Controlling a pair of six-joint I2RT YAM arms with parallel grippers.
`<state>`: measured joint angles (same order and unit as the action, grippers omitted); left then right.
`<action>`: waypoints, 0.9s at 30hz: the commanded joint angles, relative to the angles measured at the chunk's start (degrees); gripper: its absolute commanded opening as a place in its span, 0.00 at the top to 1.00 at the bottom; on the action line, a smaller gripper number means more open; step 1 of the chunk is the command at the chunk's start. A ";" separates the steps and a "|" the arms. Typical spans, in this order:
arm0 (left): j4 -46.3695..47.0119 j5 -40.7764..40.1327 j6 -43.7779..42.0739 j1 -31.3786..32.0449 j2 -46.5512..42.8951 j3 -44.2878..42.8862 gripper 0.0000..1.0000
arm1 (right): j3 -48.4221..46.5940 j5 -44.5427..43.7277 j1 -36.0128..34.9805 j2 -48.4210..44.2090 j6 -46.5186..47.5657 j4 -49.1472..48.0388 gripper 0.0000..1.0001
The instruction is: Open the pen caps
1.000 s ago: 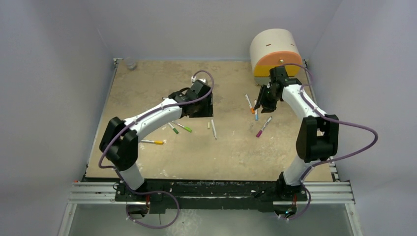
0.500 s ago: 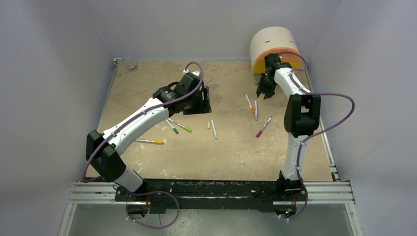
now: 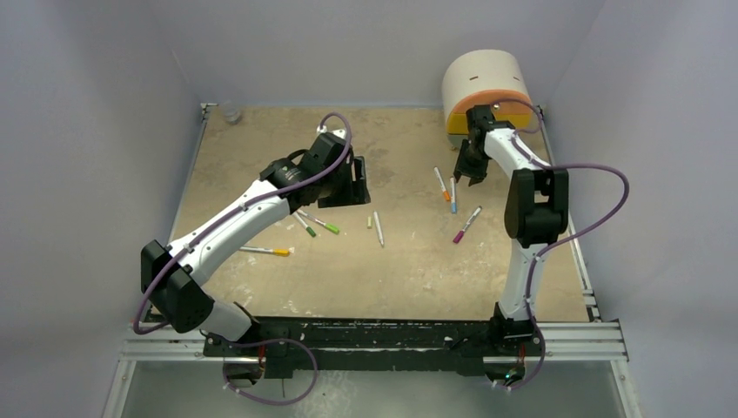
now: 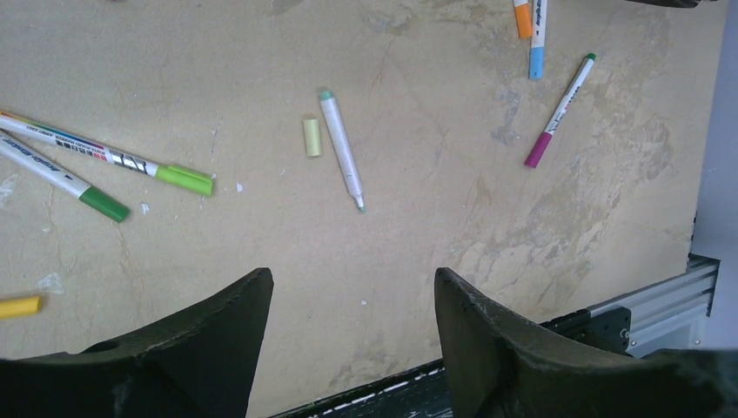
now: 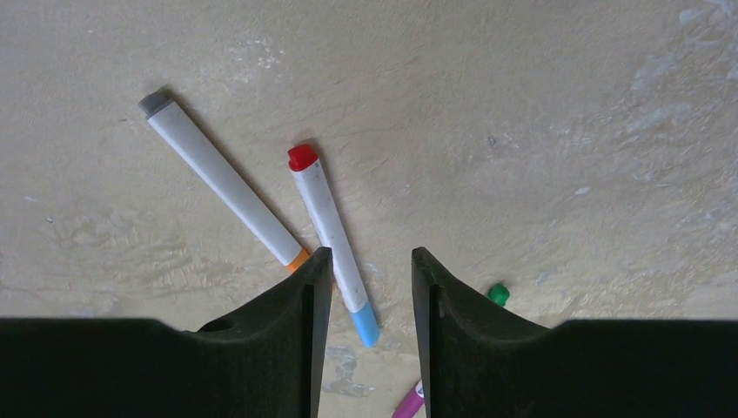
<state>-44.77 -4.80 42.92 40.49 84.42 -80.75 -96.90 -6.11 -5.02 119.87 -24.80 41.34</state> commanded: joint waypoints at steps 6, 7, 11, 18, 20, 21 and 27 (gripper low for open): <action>0.26 1.23 -0.07 -0.46 -1.23 -0.46 0.34 | 2.96 -0.05 -2.63 -4.03 0.97 -3.11 0.57; 0.20 1.24 -0.10 -0.46 -1.36 -0.46 0.34 | 3.21 -0.11 -2.93 -4.11 0.98 -3.33 0.57; -0.03 1.26 0.17 -0.42 -1.65 -0.16 0.33 | 3.94 -0.72 -3.74 -3.89 0.66 -3.56 0.57; -0.09 1.36 0.67 -0.39 -2.09 0.06 0.32 | 4.72 -2.69 -4.13 -3.12 0.36 -3.37 0.61; -0.12 1.52 0.76 -0.40 -2.03 0.15 0.32 | 4.86 -2.81 -4.12 -2.89 0.02 -3.37 0.62; -0.11 1.54 0.76 -0.34 -2.02 0.15 0.32 | 4.86 -2.97 -4.12 -2.83 0.01 -3.31 0.62; -0.09 1.68 0.77 -0.33 -2.00 0.15 0.31 | 4.99 -4.11 -4.12 -1.93 0.21 -2.98 0.63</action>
<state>-45.50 -3.53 42.92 40.49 84.40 -80.73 -92.31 -8.05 -9.02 118.98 -24.67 38.20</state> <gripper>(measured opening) 0.683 0.378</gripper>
